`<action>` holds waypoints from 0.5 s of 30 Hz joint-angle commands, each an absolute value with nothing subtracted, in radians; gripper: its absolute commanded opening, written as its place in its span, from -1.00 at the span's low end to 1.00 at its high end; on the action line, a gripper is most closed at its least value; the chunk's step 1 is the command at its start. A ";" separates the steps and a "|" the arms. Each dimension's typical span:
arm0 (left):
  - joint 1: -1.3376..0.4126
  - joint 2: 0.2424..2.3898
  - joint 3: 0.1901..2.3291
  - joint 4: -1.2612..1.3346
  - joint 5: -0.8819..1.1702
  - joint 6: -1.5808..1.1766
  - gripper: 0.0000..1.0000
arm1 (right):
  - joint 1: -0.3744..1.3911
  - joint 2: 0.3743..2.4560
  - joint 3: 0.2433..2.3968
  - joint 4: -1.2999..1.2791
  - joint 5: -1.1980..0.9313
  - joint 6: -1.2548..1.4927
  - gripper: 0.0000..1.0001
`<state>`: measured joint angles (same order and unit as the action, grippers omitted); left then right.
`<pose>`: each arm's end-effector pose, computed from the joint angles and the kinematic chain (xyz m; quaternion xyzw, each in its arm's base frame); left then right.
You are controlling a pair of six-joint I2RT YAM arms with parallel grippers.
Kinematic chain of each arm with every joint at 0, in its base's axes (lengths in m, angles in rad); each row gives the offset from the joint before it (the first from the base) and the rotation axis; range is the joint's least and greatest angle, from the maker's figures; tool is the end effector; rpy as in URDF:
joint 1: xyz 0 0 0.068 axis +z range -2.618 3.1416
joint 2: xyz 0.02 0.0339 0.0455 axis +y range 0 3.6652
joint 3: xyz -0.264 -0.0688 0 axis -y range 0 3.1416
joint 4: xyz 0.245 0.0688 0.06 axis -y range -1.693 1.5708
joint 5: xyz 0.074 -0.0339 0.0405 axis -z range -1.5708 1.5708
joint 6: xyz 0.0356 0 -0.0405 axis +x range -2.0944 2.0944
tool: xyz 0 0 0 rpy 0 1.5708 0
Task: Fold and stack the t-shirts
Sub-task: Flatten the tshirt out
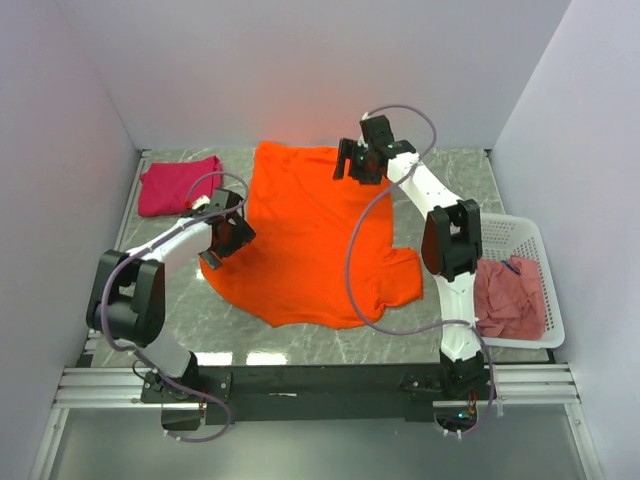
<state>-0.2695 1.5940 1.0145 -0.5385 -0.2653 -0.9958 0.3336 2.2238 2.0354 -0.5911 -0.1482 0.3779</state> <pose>0.3026 -0.0739 0.1960 -0.3709 0.8924 -0.0276 0.2556 0.4801 0.1720 0.2595 -0.0081 0.9206 0.1979 0.3365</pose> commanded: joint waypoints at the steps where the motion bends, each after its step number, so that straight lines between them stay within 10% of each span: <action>1: -0.264 1.678 1.031 -0.521 -0.248 -0.962 0.99 | 0.337 2.169 2.005 -0.642 -0.074 0.345 0.72; 15: -0.247 2.176 1.643 -0.756 -0.463 -0.905 0.99 | 0.417 1.717 1.039 -0.301 -0.141 0.549 0.69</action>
<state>-0.2604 2.0449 1.4723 -0.6811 -0.3824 -0.9356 0.3542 1.8324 1.1641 -0.3534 -0.1368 0.4808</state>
